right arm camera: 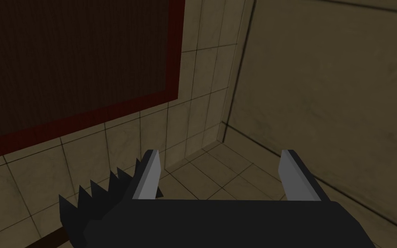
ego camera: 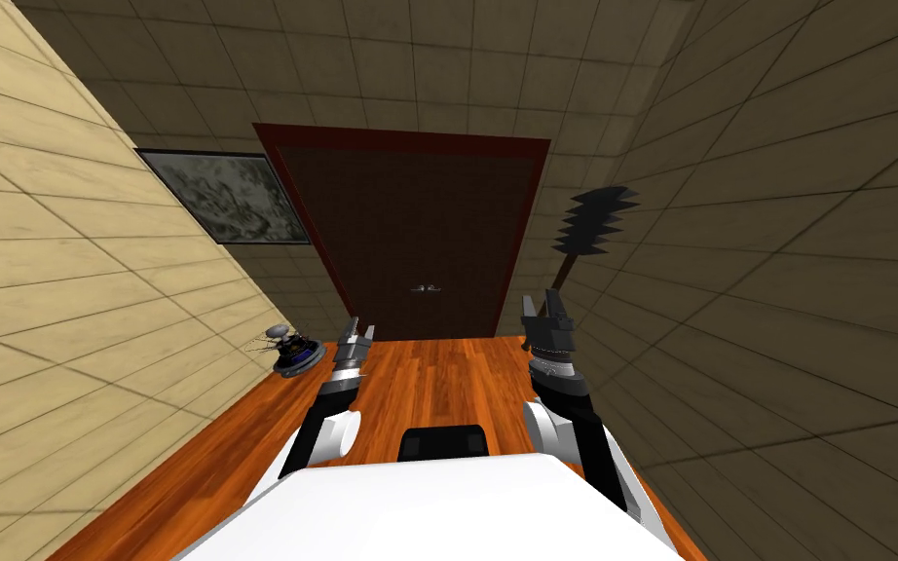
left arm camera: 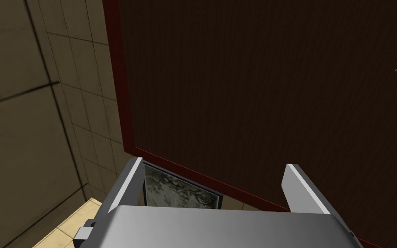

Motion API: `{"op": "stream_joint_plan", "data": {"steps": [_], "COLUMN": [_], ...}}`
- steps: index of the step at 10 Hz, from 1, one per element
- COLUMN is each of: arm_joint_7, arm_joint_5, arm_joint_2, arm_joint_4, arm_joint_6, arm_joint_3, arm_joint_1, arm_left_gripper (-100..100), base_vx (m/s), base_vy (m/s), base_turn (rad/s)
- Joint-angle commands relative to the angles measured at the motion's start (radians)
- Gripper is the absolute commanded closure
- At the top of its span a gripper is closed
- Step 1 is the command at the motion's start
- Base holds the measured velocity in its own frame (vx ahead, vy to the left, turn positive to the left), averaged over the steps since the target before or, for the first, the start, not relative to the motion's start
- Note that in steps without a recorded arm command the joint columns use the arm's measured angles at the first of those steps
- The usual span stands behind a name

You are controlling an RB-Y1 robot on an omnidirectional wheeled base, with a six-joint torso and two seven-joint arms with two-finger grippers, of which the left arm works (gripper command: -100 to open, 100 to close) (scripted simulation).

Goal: Pull the door open

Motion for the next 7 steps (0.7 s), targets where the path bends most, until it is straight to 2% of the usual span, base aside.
{"op": "stream_joint_plan", "data": {"steps": [1, 7], "arm_joint_7": [0.003, 0.015], "arm_joint_5": [0.000, 0.000], "arm_joint_2": [0.006, 0.026], "arm_joint_4": [0.036, 0.168], "arm_joint_6": [-0.008, -0.043], "arm_joint_3": [0.003, 0.012], "arm_joint_1": [-0.013, -0.051], "arm_left_gripper": [-100, -100], "base_vx": [0.091, 0.100], "base_vy": [-0.008, -0.004], "base_turn": [-0.036, -0.034]}}
